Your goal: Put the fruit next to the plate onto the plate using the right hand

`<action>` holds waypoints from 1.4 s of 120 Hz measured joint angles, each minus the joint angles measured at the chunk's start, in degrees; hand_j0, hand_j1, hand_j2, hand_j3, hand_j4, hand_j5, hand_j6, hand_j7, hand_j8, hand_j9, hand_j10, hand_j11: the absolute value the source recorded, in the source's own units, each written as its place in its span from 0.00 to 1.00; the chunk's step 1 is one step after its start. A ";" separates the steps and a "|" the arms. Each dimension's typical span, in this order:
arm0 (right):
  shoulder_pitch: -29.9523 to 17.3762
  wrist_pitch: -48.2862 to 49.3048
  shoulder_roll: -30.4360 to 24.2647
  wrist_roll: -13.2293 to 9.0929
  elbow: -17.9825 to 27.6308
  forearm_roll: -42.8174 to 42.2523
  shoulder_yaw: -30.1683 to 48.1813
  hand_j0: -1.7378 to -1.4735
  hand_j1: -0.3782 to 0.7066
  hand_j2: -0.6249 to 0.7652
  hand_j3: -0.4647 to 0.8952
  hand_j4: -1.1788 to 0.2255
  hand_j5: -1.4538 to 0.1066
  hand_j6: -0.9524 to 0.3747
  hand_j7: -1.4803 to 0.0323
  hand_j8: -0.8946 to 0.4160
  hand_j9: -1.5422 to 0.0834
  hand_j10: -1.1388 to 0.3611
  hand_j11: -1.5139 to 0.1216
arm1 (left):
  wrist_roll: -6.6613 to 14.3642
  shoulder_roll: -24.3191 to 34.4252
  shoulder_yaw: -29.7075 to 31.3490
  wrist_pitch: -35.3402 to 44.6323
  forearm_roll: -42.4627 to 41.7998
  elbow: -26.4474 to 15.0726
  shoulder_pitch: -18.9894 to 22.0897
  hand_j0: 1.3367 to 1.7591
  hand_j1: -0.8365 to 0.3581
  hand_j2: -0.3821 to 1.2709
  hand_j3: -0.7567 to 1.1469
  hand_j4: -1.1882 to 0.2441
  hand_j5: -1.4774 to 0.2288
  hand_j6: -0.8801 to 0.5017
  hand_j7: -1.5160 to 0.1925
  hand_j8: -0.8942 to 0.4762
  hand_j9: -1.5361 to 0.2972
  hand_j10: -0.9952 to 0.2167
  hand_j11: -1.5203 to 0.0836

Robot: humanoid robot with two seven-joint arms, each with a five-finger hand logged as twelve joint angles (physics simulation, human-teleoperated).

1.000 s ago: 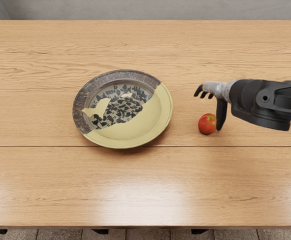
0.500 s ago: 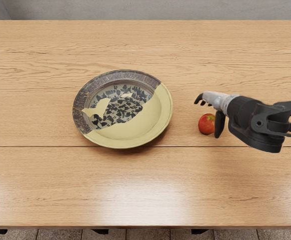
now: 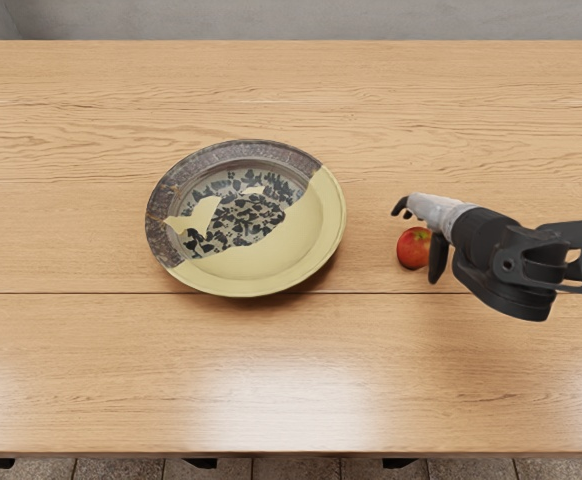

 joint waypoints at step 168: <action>-3.37 -1.78 2.77 -0.01 -4.66 0.90 1.97 0.32 0.57 0.54 0.34 0.42 0.41 0.41 0.45 0.36 0.45 0.35 0.43 | 0.00 0.00 0.00 0.00 0.02 0.00 0.01 0.76 0.99 0.23 0.40 0.83 0.87 0.64 0.89 0.65 0.84 0.82 0.95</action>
